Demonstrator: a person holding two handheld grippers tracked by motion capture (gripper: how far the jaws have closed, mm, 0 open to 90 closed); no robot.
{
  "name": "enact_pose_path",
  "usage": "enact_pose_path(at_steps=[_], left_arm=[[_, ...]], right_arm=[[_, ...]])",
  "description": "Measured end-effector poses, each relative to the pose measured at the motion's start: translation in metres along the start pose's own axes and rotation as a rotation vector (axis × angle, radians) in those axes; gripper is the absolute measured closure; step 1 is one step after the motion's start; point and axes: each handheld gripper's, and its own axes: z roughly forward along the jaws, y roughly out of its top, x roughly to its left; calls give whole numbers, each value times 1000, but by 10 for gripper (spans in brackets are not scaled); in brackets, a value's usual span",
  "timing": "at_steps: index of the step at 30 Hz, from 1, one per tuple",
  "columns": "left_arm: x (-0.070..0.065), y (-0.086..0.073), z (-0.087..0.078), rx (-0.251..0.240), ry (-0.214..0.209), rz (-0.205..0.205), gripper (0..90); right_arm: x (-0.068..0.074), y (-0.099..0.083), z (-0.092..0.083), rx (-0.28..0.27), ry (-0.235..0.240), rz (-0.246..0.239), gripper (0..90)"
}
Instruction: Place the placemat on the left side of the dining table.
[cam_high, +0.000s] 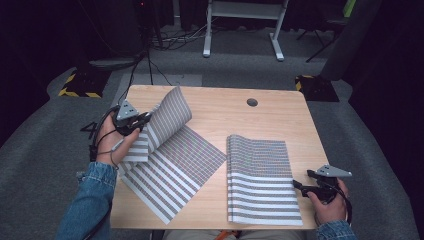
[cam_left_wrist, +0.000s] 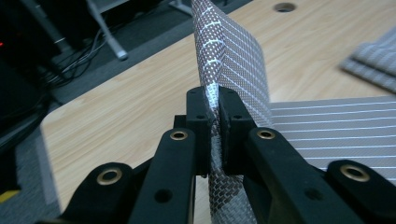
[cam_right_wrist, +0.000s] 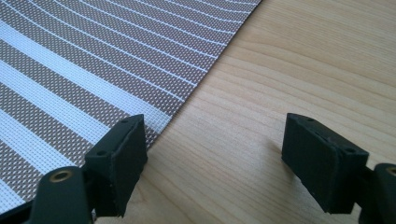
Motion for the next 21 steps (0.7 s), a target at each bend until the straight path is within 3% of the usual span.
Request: enact_pose_path(at_steps=[4, 8, 11, 16, 21], left_arm=[[14, -12, -5, 5, 94, -23, 831], [22, -20, -17, -48, 226, -70, 559], [21, -21, -27, -75, 265, -98, 418], [2, -16, -34, -76, 211, -95, 396], [-28, -7, -23, -67, 91, -85, 384]], right_arm=[[0, 0, 0, 1, -1, -1, 222], [0, 0, 0, 1, -1, 0, 222], [0, 0, 0, 1, -1, 0, 222], [0, 0, 0, 1, -1, 0, 222], [0, 0, 0, 1, -1, 0, 222]])
